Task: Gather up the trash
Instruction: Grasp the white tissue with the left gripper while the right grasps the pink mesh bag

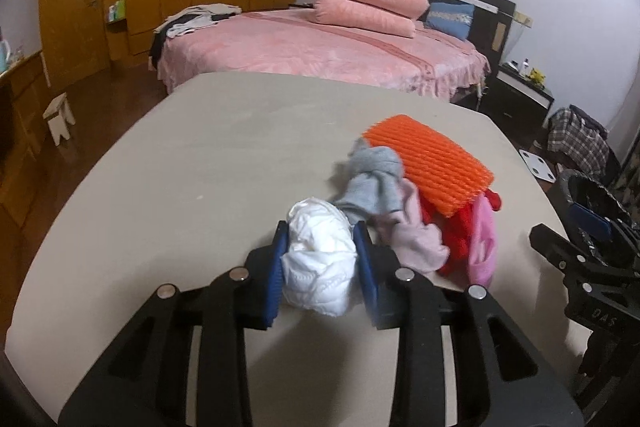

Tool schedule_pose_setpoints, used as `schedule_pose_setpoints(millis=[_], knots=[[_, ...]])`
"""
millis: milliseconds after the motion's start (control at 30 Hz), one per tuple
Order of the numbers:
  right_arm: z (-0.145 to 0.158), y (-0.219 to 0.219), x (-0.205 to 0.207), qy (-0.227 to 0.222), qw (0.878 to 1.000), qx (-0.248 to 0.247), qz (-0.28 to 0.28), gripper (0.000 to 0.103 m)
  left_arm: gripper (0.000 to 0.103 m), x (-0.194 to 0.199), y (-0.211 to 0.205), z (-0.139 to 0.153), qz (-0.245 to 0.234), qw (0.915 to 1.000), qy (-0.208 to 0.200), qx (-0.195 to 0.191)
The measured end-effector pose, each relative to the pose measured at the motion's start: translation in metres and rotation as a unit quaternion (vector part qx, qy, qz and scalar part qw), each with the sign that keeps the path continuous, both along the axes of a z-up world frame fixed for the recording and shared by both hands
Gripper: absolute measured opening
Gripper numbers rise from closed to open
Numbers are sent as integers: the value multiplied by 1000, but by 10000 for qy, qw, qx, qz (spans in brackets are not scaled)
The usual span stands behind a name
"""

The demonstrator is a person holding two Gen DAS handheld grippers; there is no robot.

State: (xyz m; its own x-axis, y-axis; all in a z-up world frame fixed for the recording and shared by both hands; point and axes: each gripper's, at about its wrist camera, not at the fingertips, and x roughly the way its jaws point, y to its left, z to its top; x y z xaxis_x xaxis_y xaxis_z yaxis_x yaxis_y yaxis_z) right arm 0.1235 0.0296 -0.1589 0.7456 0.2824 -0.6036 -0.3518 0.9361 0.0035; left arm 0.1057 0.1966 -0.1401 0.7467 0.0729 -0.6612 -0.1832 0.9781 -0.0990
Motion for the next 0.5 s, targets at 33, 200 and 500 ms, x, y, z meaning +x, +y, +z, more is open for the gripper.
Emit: schedule_pose_setpoints(millis=[33, 200, 500], knots=[[0, 3, -1, 5, 10000, -13, 32, 84, 32, -1, 4, 0, 40, 10000, 8, 7], [0, 16, -1, 100, 9998, 21, 181, 84, 32, -2, 22, -4, 283, 9995, 105, 86], [-9, 48, -1, 270, 9988, -200, 354, 84, 32, 7, 27, -16, 225, 9991, 347, 5]])
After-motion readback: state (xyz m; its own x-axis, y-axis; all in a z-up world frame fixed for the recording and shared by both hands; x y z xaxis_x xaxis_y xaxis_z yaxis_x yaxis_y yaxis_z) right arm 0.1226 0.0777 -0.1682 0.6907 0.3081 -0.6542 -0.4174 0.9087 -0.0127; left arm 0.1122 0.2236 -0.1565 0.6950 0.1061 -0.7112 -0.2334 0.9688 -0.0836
